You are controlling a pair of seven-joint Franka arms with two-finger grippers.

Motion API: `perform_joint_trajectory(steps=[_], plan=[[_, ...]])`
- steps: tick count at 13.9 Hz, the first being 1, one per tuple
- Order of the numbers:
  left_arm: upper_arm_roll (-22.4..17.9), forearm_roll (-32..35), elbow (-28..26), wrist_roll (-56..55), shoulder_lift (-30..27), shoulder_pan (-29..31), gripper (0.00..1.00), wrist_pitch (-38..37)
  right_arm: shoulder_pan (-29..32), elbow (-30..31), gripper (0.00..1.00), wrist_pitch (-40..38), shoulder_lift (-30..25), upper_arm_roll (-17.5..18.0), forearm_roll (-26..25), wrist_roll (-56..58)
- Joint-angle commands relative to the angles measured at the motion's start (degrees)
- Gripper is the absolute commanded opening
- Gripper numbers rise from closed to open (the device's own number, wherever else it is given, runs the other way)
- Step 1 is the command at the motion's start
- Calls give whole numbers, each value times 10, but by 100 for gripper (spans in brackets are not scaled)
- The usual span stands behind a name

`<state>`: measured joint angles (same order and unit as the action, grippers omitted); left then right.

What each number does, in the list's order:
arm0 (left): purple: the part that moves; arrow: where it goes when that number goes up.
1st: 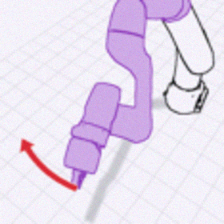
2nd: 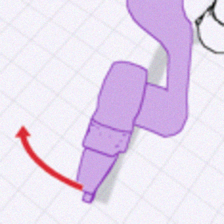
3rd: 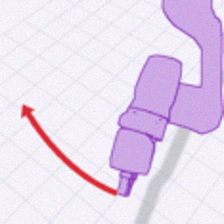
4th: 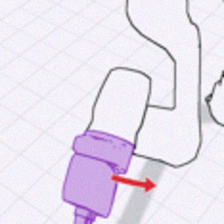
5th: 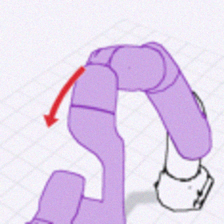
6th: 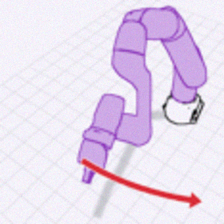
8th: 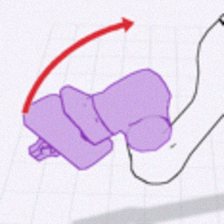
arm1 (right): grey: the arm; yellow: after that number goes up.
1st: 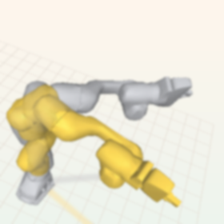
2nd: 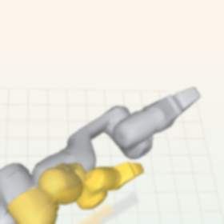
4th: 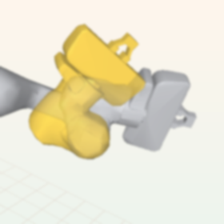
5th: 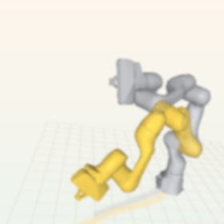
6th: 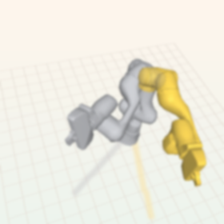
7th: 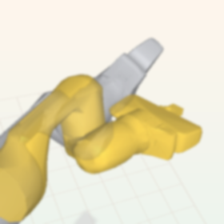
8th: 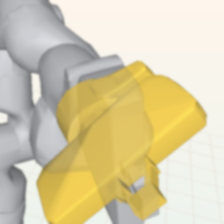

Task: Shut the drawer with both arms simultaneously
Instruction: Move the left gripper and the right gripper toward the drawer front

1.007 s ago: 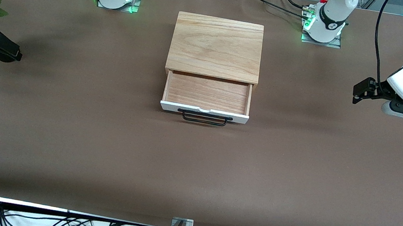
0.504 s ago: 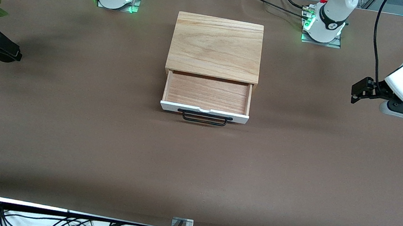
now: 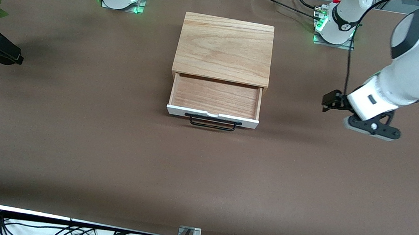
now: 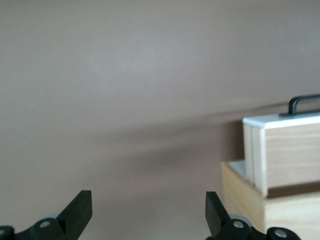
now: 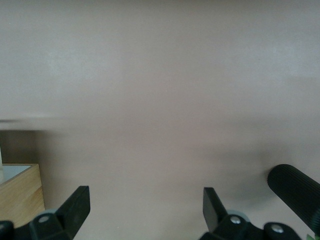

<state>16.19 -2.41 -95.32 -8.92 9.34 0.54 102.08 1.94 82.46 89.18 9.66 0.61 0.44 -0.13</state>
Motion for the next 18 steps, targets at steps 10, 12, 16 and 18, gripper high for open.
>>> perform_joint_trajectory(steps=[10, 12, 16, 18], plan=[[18, -5, 114, -106, 164, -77, 100, 102, -174, -10, 100, 163, 128, 4, 68, 2], [19, -7, 113, -107, 192, -91, 100, 145, -197, -17, 100, 208, 163, 4, 79, 5], [19, -8, 114, -105, 242, -132, 100, 192, -245, -56, 100, 256, 239, 4, 148, 5], [20, -8, 114, -99, 264, -140, 100, 199, -256, -62, 100, 269, 260, 4, 152, 5]])
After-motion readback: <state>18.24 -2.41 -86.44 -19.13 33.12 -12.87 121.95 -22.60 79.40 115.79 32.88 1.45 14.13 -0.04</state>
